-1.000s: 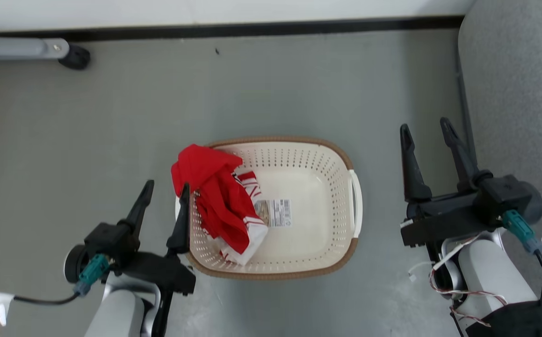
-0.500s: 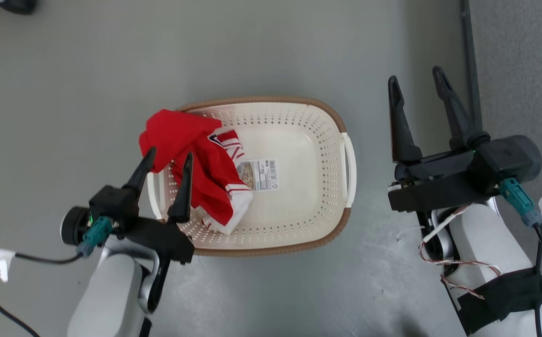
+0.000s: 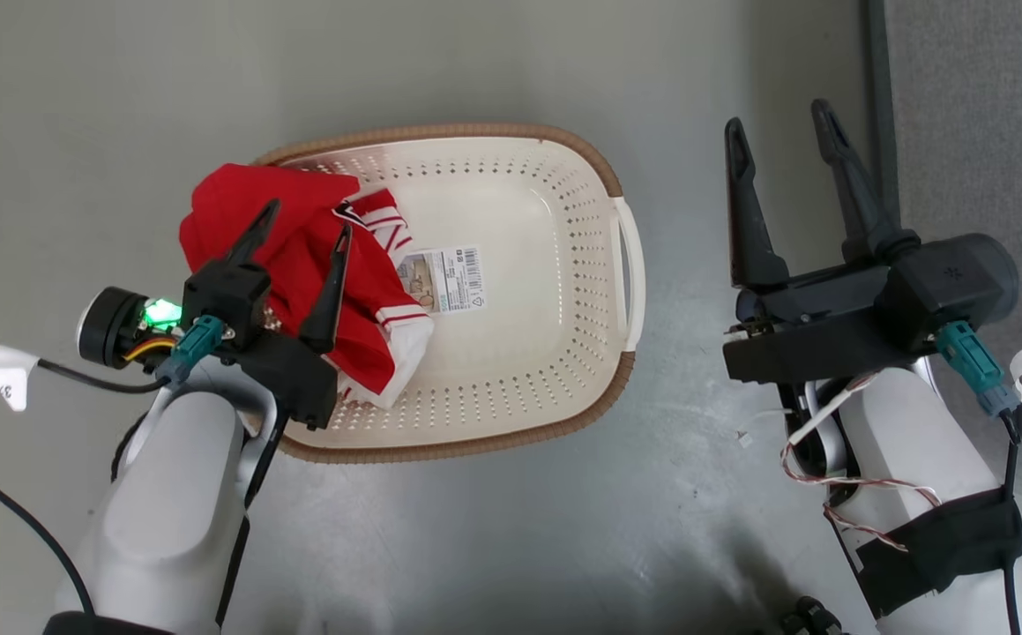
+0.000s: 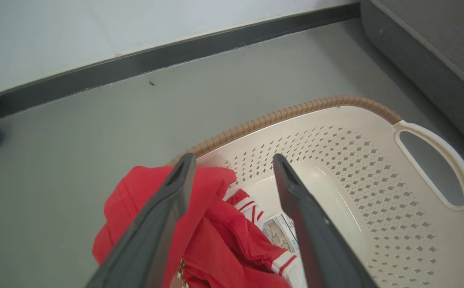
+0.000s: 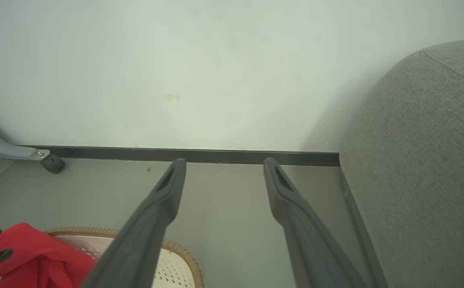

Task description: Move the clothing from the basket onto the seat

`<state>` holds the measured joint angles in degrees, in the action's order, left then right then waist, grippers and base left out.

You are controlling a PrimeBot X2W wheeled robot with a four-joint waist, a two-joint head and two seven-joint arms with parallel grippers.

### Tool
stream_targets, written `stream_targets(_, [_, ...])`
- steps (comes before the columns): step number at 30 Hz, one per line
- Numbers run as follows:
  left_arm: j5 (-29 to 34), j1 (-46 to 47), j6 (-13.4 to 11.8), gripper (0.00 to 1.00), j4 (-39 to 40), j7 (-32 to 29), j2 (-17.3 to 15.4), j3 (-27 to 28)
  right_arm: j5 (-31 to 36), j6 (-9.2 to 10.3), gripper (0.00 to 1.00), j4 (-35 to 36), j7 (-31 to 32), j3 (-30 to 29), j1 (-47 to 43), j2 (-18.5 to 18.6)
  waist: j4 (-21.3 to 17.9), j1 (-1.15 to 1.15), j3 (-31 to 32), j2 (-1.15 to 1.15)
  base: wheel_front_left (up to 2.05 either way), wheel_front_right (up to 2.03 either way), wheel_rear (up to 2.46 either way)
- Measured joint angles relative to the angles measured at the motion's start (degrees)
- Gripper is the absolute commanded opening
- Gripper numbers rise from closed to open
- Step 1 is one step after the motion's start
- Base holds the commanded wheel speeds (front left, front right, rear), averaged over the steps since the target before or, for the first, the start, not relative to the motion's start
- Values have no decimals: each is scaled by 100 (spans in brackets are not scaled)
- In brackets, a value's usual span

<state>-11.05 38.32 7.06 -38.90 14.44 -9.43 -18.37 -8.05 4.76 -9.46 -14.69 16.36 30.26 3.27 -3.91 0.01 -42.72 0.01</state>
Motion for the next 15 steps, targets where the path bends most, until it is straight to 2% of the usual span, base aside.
stream_targets(8, [268,422,-13,100,-514,-22,-123,-116,-136,79,100,-2,-1,52,66,1,-106,0,-213,0,0,0,0])
stream_targets(15, [488,662,-153,100,-926,-44,-253,-164,-313,135,100,0,-1,125,91,2,-156,0,-370,0,0,0,0])
